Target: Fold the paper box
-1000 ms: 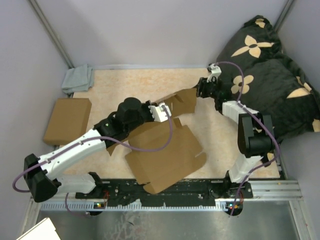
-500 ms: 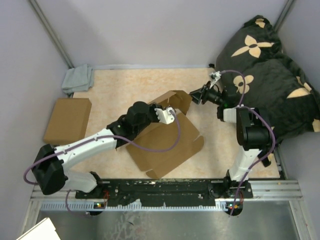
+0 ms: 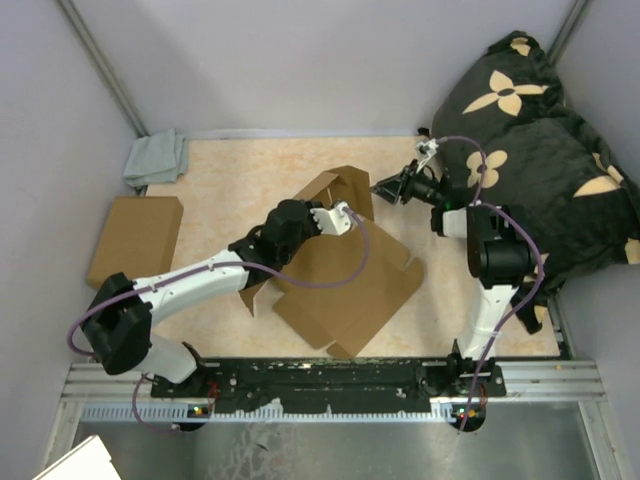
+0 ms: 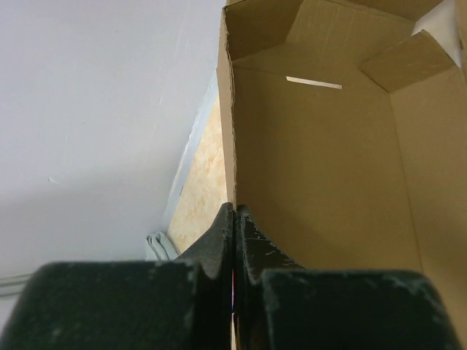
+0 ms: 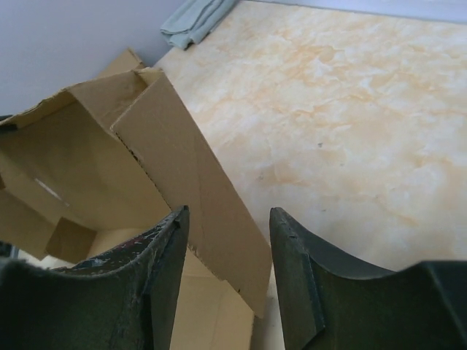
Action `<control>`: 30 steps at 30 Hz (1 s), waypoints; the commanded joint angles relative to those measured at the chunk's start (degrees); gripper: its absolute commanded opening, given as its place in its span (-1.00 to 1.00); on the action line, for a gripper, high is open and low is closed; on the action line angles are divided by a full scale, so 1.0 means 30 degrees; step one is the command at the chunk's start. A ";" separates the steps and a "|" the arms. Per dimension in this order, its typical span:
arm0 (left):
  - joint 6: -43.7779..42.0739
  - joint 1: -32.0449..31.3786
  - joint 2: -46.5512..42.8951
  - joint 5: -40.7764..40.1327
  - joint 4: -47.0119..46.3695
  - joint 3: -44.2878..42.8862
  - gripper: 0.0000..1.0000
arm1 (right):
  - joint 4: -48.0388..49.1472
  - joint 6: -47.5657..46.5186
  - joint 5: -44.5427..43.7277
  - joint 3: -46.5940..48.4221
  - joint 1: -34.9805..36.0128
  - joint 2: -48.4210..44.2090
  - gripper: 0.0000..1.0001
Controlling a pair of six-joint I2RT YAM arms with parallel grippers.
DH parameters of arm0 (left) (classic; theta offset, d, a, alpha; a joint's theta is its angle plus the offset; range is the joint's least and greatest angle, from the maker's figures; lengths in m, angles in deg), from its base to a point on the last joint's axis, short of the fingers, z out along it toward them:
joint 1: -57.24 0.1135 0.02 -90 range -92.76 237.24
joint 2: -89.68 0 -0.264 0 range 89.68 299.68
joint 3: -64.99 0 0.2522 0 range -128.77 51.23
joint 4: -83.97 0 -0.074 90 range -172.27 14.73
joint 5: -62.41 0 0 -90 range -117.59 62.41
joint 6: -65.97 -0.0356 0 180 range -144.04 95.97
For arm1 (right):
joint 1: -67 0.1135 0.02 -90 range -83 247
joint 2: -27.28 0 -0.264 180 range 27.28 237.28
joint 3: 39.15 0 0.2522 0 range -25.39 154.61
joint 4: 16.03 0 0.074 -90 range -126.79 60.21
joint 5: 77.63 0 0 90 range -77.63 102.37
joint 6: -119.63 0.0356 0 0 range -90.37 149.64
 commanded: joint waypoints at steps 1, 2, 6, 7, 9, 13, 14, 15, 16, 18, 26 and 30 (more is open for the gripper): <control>0.0940 0.0269 0.0104 -0.0521 -0.0537 -0.0205 -1.00 | -0.2650 -0.2054 -0.1266 0.2176 0.0422 0.0268 -0.02; 0.0976 0.0300 0.0088 -0.0511 -0.0611 -0.0128 -1.00 | -0.3713 -0.2660 -0.1539 0.2724 0.0568 0.0420 -0.02; 0.1017 0.0406 0.0222 -0.0468 -0.0599 -0.0135 -1.00 | -0.6611 -0.4405 -0.1798 0.4538 0.1017 0.0969 -0.02; 0.1045 0.0413 0.0271 -0.0468 -0.0578 -0.0145 -1.00 | -0.6662 -0.4463 -0.1682 0.4693 0.1045 0.1046 -0.02; 0.1087 0.0489 0.0328 -0.0439 -0.0585 -0.0213 -1.00 | -0.6456 -0.4414 -0.1330 0.4719 0.1049 0.1090 -0.02; 0.1226 0.0545 0.0431 -0.0494 -0.0381 -0.0404 -1.00 | -0.6109 -0.4306 0.0246 0.4574 0.1066 0.1099 -0.04; 0.1283 0.0580 0.0436 -0.0497 -0.0372 -0.0449 -1.00 | -0.5944 -0.4256 0.0511 0.4459 0.1048 0.1070 -0.04; 0.1342 0.0629 0.0451 -0.0497 -0.0327 -0.0502 -1.00 | -0.5722 -0.4188 0.0690 0.4328 0.1067 0.0979 -0.04; 0.1393 0.0660 0.0486 -0.0538 -0.0248 -0.0560 -1.00 | -0.5566 -0.4120 0.0790 0.4201 0.1062 0.0916 -0.04; 0.1535 0.0703 0.0523 -0.0588 -0.0189 -0.0600 -1.00 | -0.5514 -0.4097 0.1188 0.4107 0.1059 0.0884 -0.04; 0.2244 0.0629 0.0485 0.0340 0.0827 -0.1024 -1.00 | -0.6109 -0.4965 0.2706 0.3532 0.1103 0.0557 -0.05; 0.2647 0.0492 0.0266 0.1297 0.1059 -0.1182 -1.00 | -0.8359 -0.7217 0.2901 0.3872 0.1262 0.0368 -0.04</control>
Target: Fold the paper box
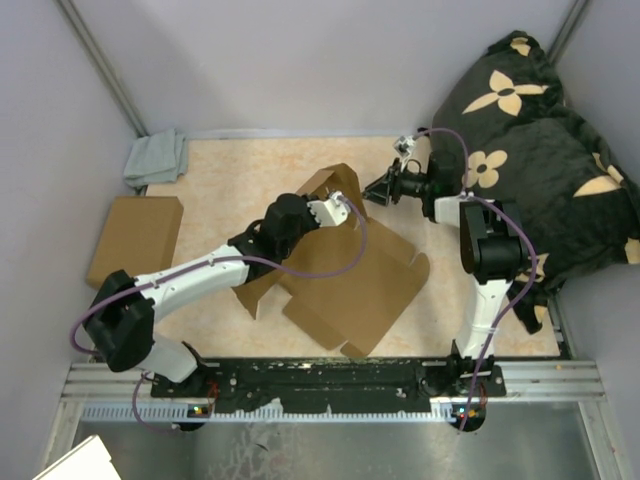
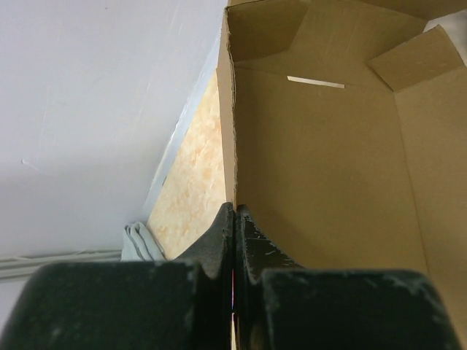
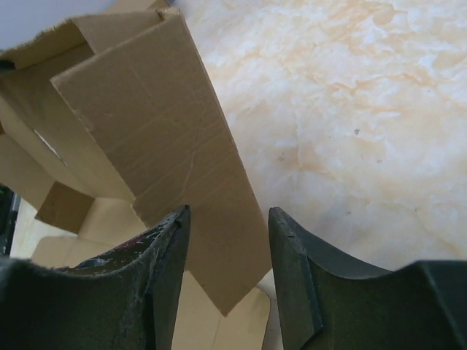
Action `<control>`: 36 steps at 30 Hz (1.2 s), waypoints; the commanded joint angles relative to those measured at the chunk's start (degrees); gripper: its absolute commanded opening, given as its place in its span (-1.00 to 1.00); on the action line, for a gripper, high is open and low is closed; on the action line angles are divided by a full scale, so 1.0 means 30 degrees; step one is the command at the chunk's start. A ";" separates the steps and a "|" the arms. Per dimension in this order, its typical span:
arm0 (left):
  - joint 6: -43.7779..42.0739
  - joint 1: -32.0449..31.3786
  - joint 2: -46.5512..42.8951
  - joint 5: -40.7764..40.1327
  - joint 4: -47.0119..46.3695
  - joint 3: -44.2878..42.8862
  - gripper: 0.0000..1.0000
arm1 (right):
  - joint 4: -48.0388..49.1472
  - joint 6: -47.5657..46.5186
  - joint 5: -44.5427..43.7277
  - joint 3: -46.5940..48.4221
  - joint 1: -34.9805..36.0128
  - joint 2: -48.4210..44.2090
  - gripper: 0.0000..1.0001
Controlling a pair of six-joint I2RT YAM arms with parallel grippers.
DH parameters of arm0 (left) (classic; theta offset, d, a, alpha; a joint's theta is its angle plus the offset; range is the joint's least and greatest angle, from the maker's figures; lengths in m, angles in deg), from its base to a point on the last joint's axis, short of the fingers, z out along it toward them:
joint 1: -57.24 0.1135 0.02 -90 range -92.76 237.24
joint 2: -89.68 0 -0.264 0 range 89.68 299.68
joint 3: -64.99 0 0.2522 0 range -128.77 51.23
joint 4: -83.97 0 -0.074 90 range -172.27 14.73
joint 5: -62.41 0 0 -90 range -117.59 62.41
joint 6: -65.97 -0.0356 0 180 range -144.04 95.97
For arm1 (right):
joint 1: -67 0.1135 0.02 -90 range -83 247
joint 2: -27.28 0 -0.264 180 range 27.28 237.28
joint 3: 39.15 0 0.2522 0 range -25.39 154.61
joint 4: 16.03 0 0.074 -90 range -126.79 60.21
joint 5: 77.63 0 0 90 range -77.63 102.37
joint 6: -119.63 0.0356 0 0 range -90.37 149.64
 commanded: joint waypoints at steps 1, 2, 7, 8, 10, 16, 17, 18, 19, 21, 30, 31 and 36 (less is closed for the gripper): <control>0.0881 -0.0181 -0.0125 0.1452 0.0646 -0.0681 -1.00 | -0.2259 -0.3202 0.0916 0.0439 0.0341 -0.0774 -0.02; 0.0936 -0.0196 -0.0111 0.1545 0.0697 -0.0722 -1.00 | -0.2984 -0.3929 0.0912 0.0572 0.0443 -0.0866 0.01; 0.0953 -0.0321 0.0117 0.1737 0.0832 -0.0884 -1.00 | -0.4366 -0.6116 0.0919 0.1094 0.0822 -0.0972 0.11; 0.0974 -0.0356 0.0198 0.1749 0.0867 -0.0923 -1.00 | -0.4647 -0.6395 0.0923 0.1404 0.0863 -0.0865 0.11; 0.0943 -0.0405 0.0344 0.1801 0.1045 -0.1029 -1.00 | -0.5638 -0.6991 0.0695 0.2212 0.1003 -0.0591 0.12; 0.0942 -0.0575 0.0791 0.1698 0.1595 -0.1380 -1.00 | -0.7127 -0.8484 0.0166 0.3126 0.1219 -0.0578 0.13; 0.0929 -0.0626 0.0839 0.1646 0.1669 -0.1421 -1.00 | -0.7200 -0.8636 0.0199 0.3167 0.1227 -0.0651 0.14; 0.0942 -0.0625 0.0874 0.1610 0.1730 -0.1451 -1.00 | -0.7370 -0.8878 0.0331 0.3220 0.1221 -0.0675 0.15; 0.0954 -0.0654 0.0893 0.1591 0.1770 -0.1473 -1.00 | -0.7597 -0.9143 0.0454 0.3347 0.1235 -0.0674 0.16; 0.0943 -0.0714 0.0900 0.1654 0.1785 -0.1489 -1.00 | -0.8507 -0.9831 0.0822 0.3773 0.1259 -0.0528 0.16; 0.0872 -0.0920 0.1524 0.1492 0.2203 -0.2162 -1.00 | -1.2134 -1.2748 0.1792 0.5483 0.1142 -0.0342 0.21; 0.0880 -0.0940 0.1564 0.1462 0.2232 -0.2188 -1.00 | -1.2488 -1.2999 0.2157 0.5674 0.1086 -0.0303 0.22; 0.0802 -0.1010 0.1505 0.1638 0.2286 -0.2105 -1.00 | -1.5682 -1.5156 0.4294 0.7381 0.0451 0.0428 0.26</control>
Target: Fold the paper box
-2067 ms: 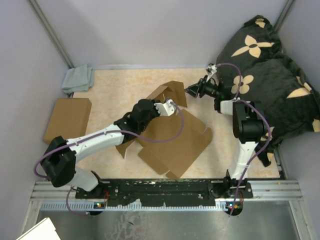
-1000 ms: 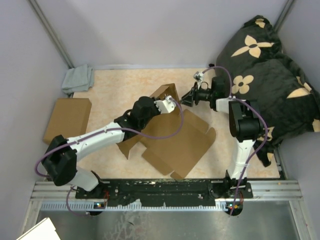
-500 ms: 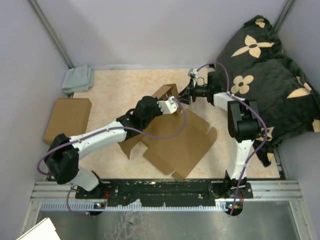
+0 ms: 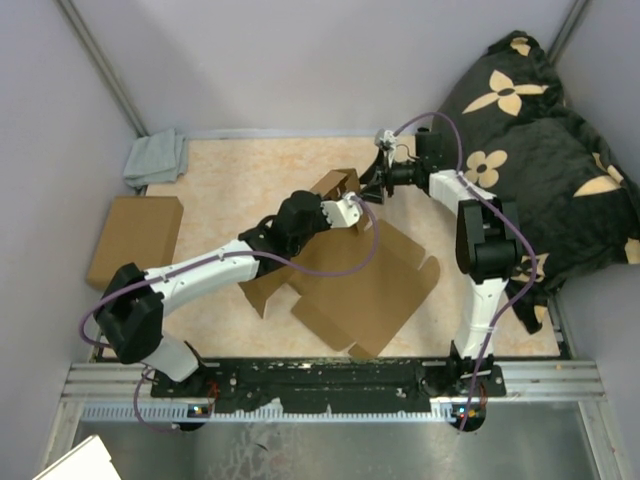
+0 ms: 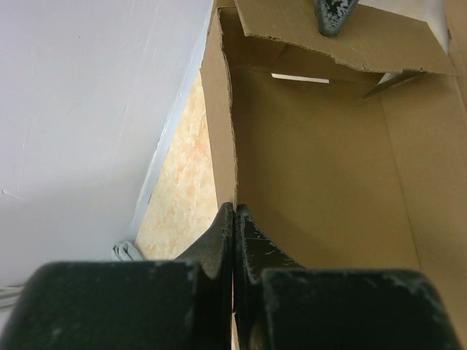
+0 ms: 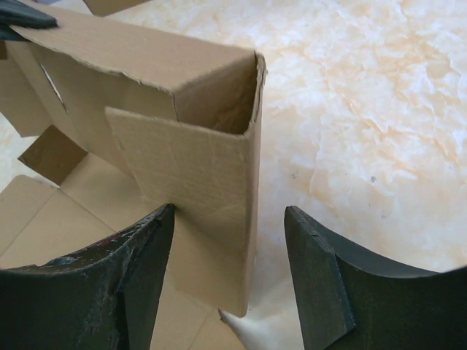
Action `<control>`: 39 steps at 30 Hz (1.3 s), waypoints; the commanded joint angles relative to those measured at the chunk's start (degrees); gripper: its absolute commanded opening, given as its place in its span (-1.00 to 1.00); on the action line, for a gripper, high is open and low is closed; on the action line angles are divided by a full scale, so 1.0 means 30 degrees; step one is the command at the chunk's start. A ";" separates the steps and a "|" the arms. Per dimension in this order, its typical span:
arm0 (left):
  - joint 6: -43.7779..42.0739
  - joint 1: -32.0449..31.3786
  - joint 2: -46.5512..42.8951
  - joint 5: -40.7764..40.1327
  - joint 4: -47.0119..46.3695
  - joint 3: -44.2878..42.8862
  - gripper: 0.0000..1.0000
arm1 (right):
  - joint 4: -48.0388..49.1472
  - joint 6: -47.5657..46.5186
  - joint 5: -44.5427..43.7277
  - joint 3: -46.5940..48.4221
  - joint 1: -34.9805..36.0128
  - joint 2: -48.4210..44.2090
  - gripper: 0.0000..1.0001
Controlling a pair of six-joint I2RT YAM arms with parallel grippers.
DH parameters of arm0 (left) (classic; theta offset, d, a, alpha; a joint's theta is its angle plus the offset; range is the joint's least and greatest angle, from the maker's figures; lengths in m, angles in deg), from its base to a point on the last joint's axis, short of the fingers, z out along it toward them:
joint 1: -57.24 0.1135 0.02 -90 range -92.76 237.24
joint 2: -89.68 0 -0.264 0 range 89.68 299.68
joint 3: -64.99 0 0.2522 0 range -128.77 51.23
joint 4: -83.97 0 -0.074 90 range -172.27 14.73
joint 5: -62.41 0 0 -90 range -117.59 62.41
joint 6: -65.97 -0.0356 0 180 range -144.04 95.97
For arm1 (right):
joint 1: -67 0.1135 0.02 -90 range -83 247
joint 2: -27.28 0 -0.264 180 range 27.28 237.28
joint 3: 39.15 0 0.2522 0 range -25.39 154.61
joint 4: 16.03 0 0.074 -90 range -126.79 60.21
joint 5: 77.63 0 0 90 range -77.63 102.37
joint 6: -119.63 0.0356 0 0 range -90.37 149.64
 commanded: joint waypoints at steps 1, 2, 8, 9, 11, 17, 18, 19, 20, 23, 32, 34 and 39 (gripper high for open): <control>0.0299 -0.0322 0.0221 0.0855 0.0811 -0.0316 -1.00 | -0.3030 -0.2726 0.2480 0.2416 -0.0556 0.0497 0.27; 0.0284 -0.0321 0.0206 0.0927 0.0817 -0.0319 -1.00 | -0.4003 -0.3373 0.2623 0.2837 -0.0644 0.0676 0.27; 0.0325 -0.0748 0.0222 0.1272 0.0870 -0.0412 -1.00 | -1.2860 -1.0770 0.1984 0.5945 -0.0814 0.2192 0.30; 0.0349 -0.0869 0.0272 0.1287 0.0867 -0.0477 -1.00 | -1.4256 -1.1527 0.1990 0.6527 -0.0863 0.2488 0.29; 0.0276 -0.1160 0.0362 0.1258 0.0870 -0.0572 -1.00 | -1.6357 -1.3298 0.2286 0.7331 -0.0997 0.3069 0.29; -0.0219 -0.1702 0.0635 0.0577 0.0916 -0.0813 -1.00 | -2.0112 -1.6706 0.2909 0.8322 -0.1199 0.3888 0.29; -0.0396 -0.1684 0.0686 0.0211 0.0821 -0.0799 -1.00 | -2.0439 -1.7066 0.3065 0.8380 -0.1204 0.3909 0.29; -0.0682 -0.1682 0.0776 -0.0223 0.0659 -0.0793 -1.00 | -2.0714 -1.7364 0.3194 0.8468 -0.1209 0.3926 0.29; -0.1106 -0.1660 0.0876 -0.0709 0.0386 -0.0767 -1.00 | -2.0880 -1.7548 0.3338 0.8486 -0.1207 0.3943 0.29; -0.2618 -0.1463 0.1023 -0.1676 -0.0584 -0.0726 -1.00 | -2.1094 -1.7590 0.3582 0.8691 -0.1154 0.4086 0.29; -0.4390 -0.0087 0.0830 -0.1184 -0.1383 -0.1673 -1.00 | -2.0603 -1.7031 0.4090 0.9148 -0.0995 0.4094 0.31; -0.4745 0.0073 0.0791 -0.0991 -0.1549 -0.1709 -1.00 | -2.0193 -1.6497 0.4061 0.9309 -0.0906 0.4241 0.31; -0.5517 0.0686 0.1030 -0.0650 -0.2278 -0.1850 -1.00 | -1.8079 -1.4373 0.4253 0.9448 -0.0595 0.4493 0.31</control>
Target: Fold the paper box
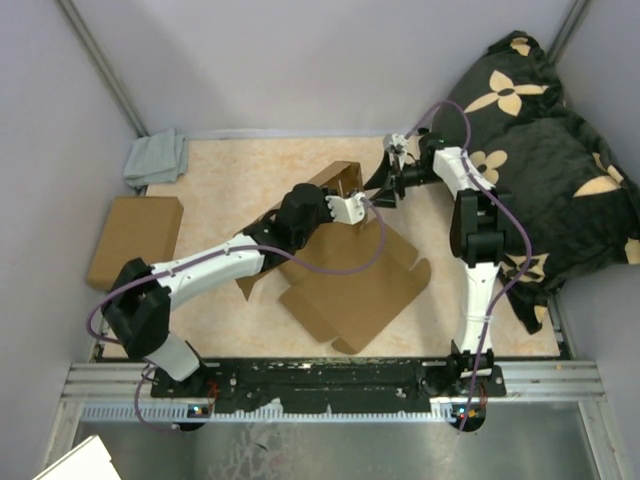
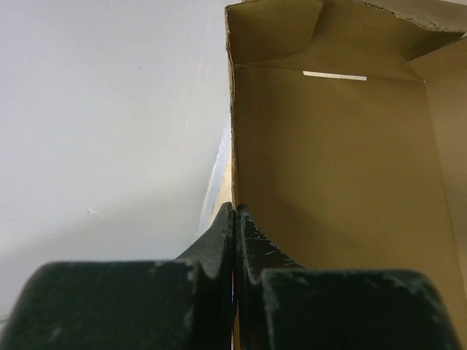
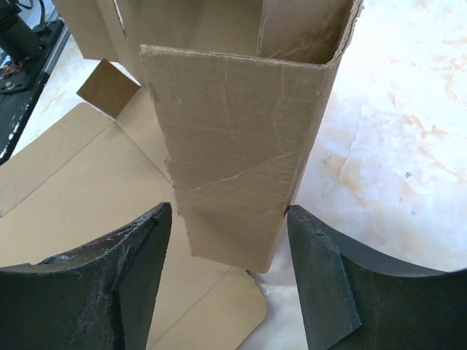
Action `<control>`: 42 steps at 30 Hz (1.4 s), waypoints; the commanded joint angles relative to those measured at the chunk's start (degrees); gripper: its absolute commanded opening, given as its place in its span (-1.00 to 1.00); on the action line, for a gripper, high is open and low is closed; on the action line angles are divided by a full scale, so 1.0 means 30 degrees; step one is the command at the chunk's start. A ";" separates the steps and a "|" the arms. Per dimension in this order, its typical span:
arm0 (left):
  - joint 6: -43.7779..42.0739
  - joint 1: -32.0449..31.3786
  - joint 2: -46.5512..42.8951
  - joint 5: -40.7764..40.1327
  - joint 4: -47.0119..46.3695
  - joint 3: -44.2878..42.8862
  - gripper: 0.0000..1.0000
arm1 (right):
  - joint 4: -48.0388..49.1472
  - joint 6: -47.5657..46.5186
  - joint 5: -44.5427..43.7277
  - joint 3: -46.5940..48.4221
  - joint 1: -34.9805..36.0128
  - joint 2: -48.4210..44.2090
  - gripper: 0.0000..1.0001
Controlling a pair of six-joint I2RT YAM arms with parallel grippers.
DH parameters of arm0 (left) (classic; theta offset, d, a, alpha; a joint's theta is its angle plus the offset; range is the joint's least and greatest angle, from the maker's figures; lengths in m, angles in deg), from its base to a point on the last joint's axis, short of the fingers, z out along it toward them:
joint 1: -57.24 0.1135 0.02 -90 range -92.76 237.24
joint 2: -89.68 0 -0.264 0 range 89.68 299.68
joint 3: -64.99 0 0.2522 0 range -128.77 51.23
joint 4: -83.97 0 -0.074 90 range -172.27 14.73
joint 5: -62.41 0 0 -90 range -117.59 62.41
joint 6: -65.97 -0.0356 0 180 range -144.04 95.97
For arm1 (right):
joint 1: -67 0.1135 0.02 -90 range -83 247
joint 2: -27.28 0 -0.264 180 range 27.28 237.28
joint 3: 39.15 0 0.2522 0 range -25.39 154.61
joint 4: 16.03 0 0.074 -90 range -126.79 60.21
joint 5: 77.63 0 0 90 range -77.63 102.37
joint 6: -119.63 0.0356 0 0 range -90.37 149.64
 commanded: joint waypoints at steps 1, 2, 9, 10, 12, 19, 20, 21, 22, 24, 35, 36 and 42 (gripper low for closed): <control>-0.0984 0.0546 0.0202 0.0503 -0.1134 -0.0766 -1.00 | 0.2484 0.2180 0.1125 0.0875 0.0506 0.0301 0.31; -0.0985 0.0612 0.0242 0.0631 -0.1185 -0.0749 -1.00 | 0.3214 0.2840 0.1111 0.0810 0.0640 0.0348 0.31; -0.1019 0.0154 0.0319 0.0604 -0.1449 0.0195 -1.00 | 1.1069 0.9640 -0.0475 -0.1160 0.1570 -0.0199 0.30; -0.1052 0.0010 0.0330 0.0479 -0.1491 0.0389 -1.00 | 1.2706 1.0807 -0.0715 -0.1781 0.1579 -0.0445 0.30; -0.1084 -0.0198 0.0369 0.0287 -0.1516 0.0672 -1.00 | 1.6422 1.3589 -0.1169 -0.3299 0.1595 -0.0983 0.29; -0.2914 -0.1071 0.0964 -0.1607 -0.2283 0.1680 -1.00 | 1.9964 1.5902 -0.2177 -0.4893 0.1586 -0.1424 0.28; -0.3321 -0.1210 0.1140 -0.2131 -0.2533 0.1790 -1.00 | 2.0234 1.6109 -0.2308 -0.5002 0.1595 -0.1422 0.27; -0.3672 -0.1303 0.1326 -0.2525 -0.2777 0.1866 -1.00 | 2.0616 1.6402 -0.2453 -0.5198 0.1604 -0.1499 0.27; -0.3954 -0.1391 0.1489 -0.2809 -0.2969 0.1931 -1.00 | 2.1136 1.6779 -0.2691 -0.5454 0.1590 -0.1633 0.26; -0.4319 -0.1563 0.1691 -0.3188 -0.3371 0.2084 -1.00 | 2.2548 1.7623 -0.3209 -0.6269 0.1604 -0.2012 0.26; -0.3938 -0.2013 0.2052 -0.3473 -0.4572 0.2488 -1.00 | 2.8584 2.2397 -0.4479 -0.9087 0.1673 -0.3101 0.16; -0.3807 -0.2030 0.2067 -0.3403 -0.4617 0.2466 -1.00 | 2.8819 2.2674 -0.4669 -0.9269 0.1753 -0.3181 0.13; -0.2994 -0.2117 0.2260 -0.3355 -0.4860 0.2070 -1.00 | 2.9001 2.3110 -0.7936 -1.0491 0.2783 -0.4132 -0.09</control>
